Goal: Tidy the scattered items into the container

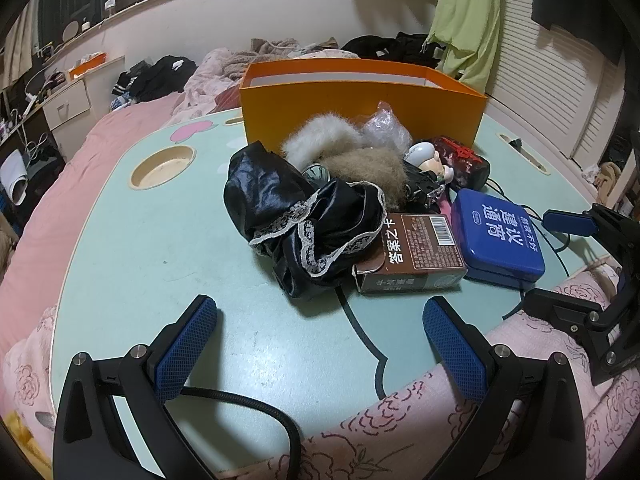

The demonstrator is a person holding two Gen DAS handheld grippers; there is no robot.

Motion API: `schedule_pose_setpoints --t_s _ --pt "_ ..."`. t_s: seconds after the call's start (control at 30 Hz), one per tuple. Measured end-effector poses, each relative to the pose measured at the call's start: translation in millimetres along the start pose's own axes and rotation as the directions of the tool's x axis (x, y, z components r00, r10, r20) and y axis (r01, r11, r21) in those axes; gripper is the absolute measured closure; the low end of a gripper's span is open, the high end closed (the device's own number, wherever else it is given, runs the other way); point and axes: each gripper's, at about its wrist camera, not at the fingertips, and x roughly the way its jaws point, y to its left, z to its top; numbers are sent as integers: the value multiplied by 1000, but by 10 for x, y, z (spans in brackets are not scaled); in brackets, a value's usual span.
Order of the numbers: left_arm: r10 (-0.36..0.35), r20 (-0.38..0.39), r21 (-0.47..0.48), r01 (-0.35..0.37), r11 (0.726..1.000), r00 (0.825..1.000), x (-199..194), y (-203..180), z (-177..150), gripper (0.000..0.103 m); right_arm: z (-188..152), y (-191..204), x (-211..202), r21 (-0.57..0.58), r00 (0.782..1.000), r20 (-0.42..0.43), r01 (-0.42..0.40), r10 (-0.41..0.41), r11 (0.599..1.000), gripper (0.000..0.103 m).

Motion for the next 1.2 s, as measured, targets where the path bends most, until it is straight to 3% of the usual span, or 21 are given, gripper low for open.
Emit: schedule_pose_setpoints --t_s 0.17,0.27,0.37,0.47,0.67,0.93,1.2 --pt "41 -56 -45 -44 998 998 -22 43 73 0 -13 4 -18 1 1000 4 -2 2 1000 0" --pt "11 -2 -71 -11 997 1000 -212 64 260 0 -11 6 -14 1 1000 3 -2 2 1000 0" --pt "1 70 -42 1 999 998 -411 15 647 0 -11 5 -14 1 1000 3 -2 2 1000 0" --pt "9 85 -21 -8 1000 996 -426 -48 1118 0 -12 3 -14 1 1000 4 -2 2 1000 0" --pt "-27 -31 -70 25 997 999 91 -144 1817 0 -13 3 -13 1 1000 5 -2 2 1000 0" --pt "37 -185 -86 -53 995 982 787 -332 1803 1 -4 8 -4 1 1000 6 -3 3 1000 0" --pt "50 -192 -91 -69 993 980 873 -340 1793 1 -5 4 2 1 1000 7 -3 3 1000 0"
